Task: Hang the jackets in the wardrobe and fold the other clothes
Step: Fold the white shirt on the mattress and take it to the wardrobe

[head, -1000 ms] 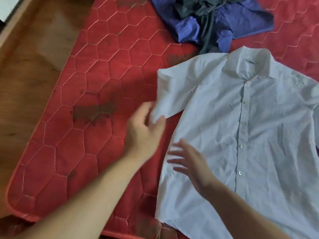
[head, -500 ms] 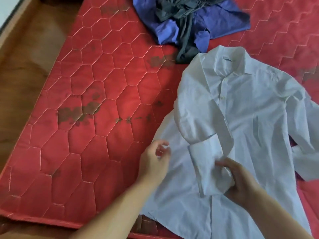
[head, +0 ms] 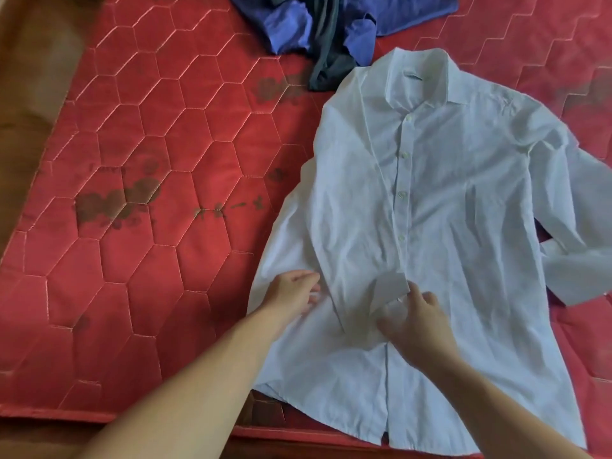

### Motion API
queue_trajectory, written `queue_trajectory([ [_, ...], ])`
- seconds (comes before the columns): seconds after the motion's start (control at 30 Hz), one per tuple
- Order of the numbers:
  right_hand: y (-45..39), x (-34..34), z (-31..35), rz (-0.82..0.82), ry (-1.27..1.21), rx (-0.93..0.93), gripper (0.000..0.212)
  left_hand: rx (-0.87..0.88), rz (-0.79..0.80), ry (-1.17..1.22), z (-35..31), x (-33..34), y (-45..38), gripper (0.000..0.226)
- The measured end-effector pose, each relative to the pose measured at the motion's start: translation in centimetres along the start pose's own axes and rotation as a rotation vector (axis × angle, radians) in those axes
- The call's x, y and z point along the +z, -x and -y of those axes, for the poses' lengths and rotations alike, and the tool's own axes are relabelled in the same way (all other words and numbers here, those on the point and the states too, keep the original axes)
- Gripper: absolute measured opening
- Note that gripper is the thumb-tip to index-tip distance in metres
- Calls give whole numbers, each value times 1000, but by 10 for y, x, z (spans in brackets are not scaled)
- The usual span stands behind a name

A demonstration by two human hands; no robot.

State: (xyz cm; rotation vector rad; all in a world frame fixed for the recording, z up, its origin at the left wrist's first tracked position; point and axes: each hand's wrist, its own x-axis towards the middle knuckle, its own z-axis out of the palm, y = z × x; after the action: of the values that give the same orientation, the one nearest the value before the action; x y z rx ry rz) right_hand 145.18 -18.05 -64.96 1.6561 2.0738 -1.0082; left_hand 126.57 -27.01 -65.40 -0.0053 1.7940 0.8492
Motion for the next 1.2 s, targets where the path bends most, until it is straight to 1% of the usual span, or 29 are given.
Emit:
queue_trajectory([
  [0.07, 3, 1, -1, -13, -267, 27, 53, -30, 52, 24, -6, 7, -2, 15],
  [0.13, 13, -5, 1, -62, -479, -35, 21, -60, 104, 63, -8, 14, -1, 17],
  [0.17, 19, -11, 0, -51, -601, -78, 13, -57, 115, 62, -7, 16, -1, 17],
  [0.2, 26, -17, -1, 7, -729, -110, 14, -44, 112, 51, -4, 18, -1, 15],
  [0.23, 33, -22, -4, 105, -803, -123, 17, -23, 99, 48, -1, 20, -1, 12],
  [0.27, 39, -24, -9, 221, -815, -122, 19, -7, 80, 67, 2, 20, -1, 11],
  [0.3, 45, -27, -15, 359, -746, -116, 21, 0, 53, 101, 5, 19, -1, 11],
  [0.33, 49, -27, -24, 466, -585, -112, 19, -3, 18, 127, 8, 17, -2, 12],
  [0.37, 50, -28, -33, 520, -379, -106, 16, 0, -25, 130, 11, 15, -6, 12],
  [0.4, 48, -32, -40, 540, -174, -102, 23, 6, -69, 115, 14, 12, -9, 13],
  [0.43, 46, -35, -45, 561, -5, -81, 35, 7, -110, 99, 16, 8, -11, 14],
  [0.47, 42, -39, -48, 609, 95, -52, 43, 2, -132, 89, 17, 4, -12, 15],
  [0.5, 38, -43, -48, 659, 161, -32, 48, -11, -124, 80, 18, 0, -13, 13],
  [0.53, 33, -45, -46, 675, 197, -30, 50, -31, -92, 63, 18, -3, -14, 11],
  [0.57, 27, -47, -44, 630, 206, -35, 50, -61, -46, 42, 16, -5, -13, 15],
  [0.63, 11, -46, -35, 420, 128, -37, 49, -111, 49, 31, 9, -8, -10, 22],
  [0.67, 1, -47, -28, 317, 60, -38, 47, -107, 60, 36, 5, -9, -12, 22],
  [0.73, -14, -46, -12, 152, -72, -54, 45, -57, 29, 69, -5, -10, -19, 16],
  [0.77, -19, -45, -5, 93, -96, -74, 46, -28, 6, 100, -10, -9, -23, 12],
  [0.8, -21, -43, 1, 92, -76, -89, 48, -9, -7, 127, -17, -9, -27, 7],
  [0.83, -21, -41, 5, 151, -9, -96, 51, 0, -17, 153, -22, -7, -31, 5],
  [0.87, -19, -36, 5, 242, 90, -99, 54, 5, -21, 182, -28, -5, -37, 6],
  [0.9, -15, -29, 2, 336, 178, -110, 53, 16, -21, 206, -32, -3, -42, 13],
  [0.97, -2, -17, -10, 531, 224, -124, 35, 68, -30, 236, -39, 2, -52, 30],
  [1.0, 5, -12, -15, 621, 182, -100, 26, 91, -47, 253, -42, 3, -57, 35],
  [1.03, 11, -9, -20, 689, 117, -62, 20, 107, -62, 273, -46, 4, -63, 33],
  [1.1, 18, -5, -28, 729, 43, -19, 25, 119, -84, 335, -55, 2, -76, 22],
  [1.2, 9, -12, -22, 724, 74, -48, 37, 136, -98, 431, -83, -6, -93, 19],
])
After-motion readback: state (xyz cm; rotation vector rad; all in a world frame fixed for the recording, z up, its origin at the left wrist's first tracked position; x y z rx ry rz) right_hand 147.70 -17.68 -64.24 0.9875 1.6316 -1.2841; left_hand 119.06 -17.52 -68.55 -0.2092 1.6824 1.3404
